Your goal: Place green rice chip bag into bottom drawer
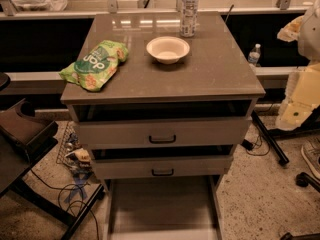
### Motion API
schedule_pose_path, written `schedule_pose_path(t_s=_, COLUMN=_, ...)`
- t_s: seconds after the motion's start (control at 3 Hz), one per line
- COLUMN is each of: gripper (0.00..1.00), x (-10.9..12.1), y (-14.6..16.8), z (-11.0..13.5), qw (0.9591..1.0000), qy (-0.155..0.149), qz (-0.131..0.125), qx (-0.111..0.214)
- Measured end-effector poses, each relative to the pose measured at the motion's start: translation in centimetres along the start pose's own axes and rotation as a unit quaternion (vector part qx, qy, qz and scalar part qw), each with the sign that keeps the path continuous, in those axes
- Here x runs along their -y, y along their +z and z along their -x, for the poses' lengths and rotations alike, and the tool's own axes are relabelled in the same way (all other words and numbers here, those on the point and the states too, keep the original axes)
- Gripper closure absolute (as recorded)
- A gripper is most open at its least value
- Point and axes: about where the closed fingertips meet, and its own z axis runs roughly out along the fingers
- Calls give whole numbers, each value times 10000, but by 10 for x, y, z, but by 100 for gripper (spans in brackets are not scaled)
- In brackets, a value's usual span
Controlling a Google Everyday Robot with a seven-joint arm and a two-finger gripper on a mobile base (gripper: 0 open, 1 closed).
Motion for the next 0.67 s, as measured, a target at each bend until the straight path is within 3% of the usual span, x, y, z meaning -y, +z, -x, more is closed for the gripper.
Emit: schedule_pose_path(t_s=0.67, gripper=0, x=7, y=-2, z=13, qw=9997, qy=-163, qz=-144, qx=145)
